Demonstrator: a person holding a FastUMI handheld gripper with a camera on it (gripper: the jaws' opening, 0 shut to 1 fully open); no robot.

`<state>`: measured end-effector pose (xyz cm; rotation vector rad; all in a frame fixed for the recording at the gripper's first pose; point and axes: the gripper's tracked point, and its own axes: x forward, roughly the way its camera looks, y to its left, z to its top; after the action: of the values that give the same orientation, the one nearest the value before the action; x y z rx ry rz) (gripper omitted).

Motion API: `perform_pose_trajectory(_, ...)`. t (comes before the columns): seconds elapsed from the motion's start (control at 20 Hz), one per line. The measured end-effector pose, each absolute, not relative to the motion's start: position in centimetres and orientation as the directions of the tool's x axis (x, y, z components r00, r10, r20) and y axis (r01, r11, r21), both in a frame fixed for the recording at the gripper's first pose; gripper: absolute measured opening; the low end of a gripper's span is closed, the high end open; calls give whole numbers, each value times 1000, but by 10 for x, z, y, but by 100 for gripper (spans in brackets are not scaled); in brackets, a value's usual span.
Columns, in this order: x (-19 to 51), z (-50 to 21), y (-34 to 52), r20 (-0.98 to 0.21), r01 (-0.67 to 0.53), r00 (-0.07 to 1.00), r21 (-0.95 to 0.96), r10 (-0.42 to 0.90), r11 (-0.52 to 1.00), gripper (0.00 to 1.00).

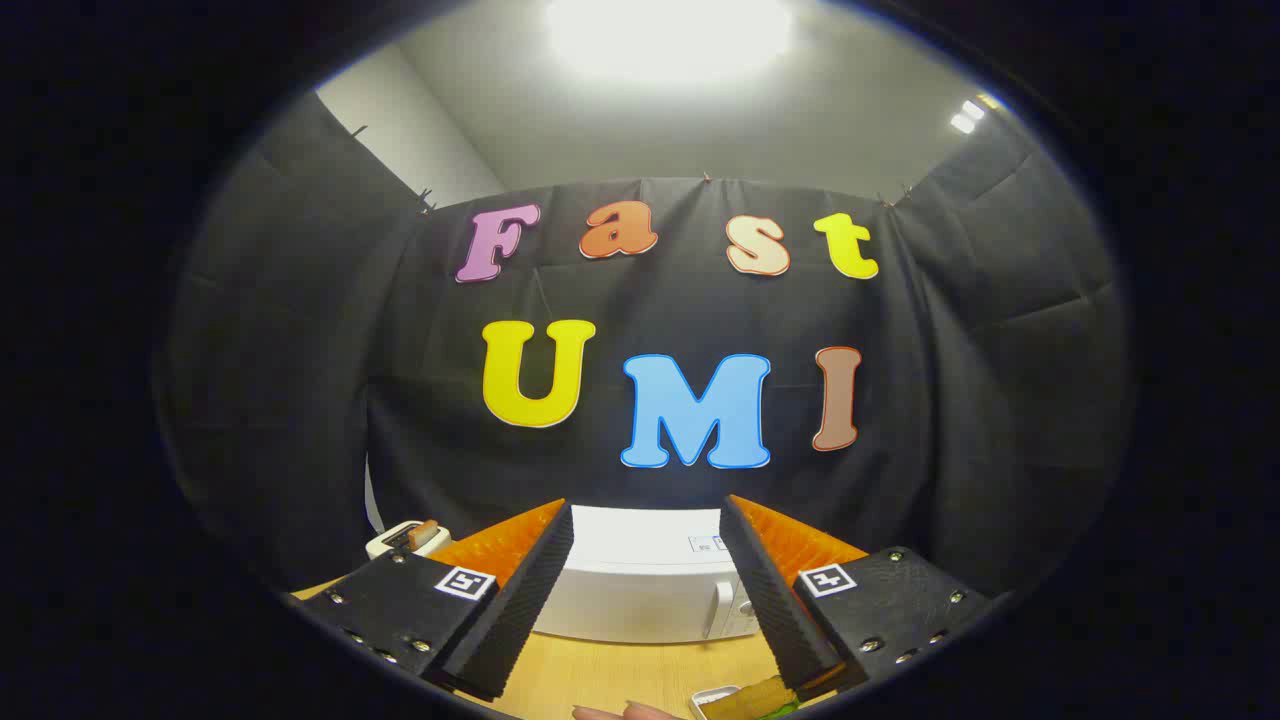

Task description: Open the microwave, put the food inside, and close the microwave door.

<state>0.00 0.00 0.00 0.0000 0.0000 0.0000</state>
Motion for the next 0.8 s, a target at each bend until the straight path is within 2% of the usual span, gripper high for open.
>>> perform_pose_trajectory(0.8,14,-28,-14,-55,-1,998,39,3,999,95)
